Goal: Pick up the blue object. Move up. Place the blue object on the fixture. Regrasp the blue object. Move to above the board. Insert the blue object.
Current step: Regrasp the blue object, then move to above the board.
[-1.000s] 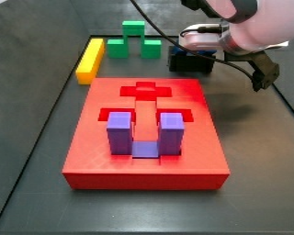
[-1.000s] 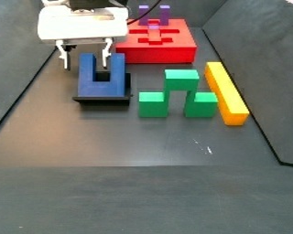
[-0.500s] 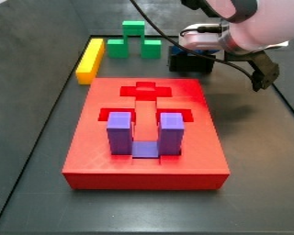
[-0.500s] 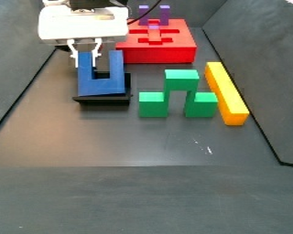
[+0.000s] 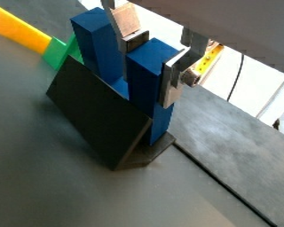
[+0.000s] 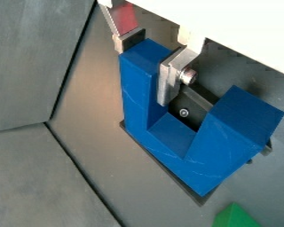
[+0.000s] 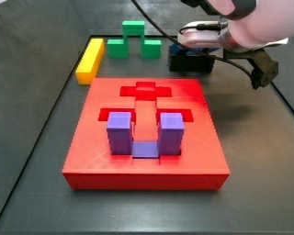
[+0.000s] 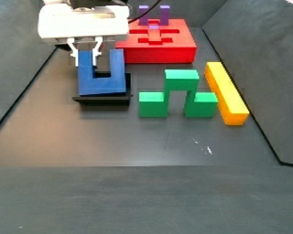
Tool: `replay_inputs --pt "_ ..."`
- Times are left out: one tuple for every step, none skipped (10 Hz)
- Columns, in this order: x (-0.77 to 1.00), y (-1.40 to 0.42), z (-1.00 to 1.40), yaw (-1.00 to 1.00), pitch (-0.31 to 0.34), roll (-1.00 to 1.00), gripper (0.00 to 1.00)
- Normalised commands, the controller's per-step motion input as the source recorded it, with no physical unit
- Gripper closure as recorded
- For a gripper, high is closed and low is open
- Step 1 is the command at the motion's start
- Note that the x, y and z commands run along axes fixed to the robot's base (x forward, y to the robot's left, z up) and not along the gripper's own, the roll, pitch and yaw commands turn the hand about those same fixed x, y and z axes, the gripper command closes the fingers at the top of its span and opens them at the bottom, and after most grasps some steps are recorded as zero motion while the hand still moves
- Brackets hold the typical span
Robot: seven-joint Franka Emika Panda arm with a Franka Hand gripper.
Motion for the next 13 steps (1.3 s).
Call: replay_inputs --pt "0.00 0.00 0.00 0.00 0.000 0.00 1.00" --pt "0.00 0.00 0.00 0.00 0.000 0.00 1.00" --pt "0.00 0.00 0.00 0.00 0.000 0.00 1.00" --pt "0.00 0.00 0.00 0.00 0.000 0.00 1.00" --pt "0.00 0.00 0.00 0.00 0.000 0.00 1.00" --pt "0.00 0.00 0.00 0.00 0.000 0.00 1.00" --pt "0.00 0.00 0.00 0.00 0.000 0.00 1.00" --pt "0.00 0.00 0.00 0.00 0.000 0.00 1.00" --pt "0.00 0.00 0.00 0.00 0.000 0.00 1.00" --pt "0.00 0.00 1.40 0.00 0.000 0.00 1.00" --pt "0.01 -0.04 1.40 -0.08 -0.045 -0.10 1.00" --pt "-0.01 -0.04 1.40 -0.08 -0.042 -0.14 1.00" --pt "-0.02 -0.02 1.40 -0.07 -0.014 -0.10 1.00"
